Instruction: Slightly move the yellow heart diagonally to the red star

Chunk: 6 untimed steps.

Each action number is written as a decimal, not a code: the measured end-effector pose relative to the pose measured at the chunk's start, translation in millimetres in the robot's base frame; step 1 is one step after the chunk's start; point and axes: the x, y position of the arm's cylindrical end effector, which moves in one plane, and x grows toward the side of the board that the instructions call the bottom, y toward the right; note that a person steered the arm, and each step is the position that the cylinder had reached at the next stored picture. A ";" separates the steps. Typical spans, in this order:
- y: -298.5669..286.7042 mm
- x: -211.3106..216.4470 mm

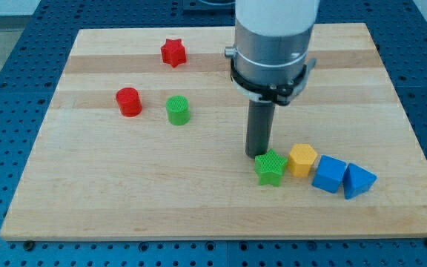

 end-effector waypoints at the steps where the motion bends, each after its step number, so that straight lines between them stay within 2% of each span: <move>1: -2.9 -35.9; 2: -8.0 -51.8; 4: -5.6 -124.0; 5: 9.0 -173.6; 6: -9.1 -186.6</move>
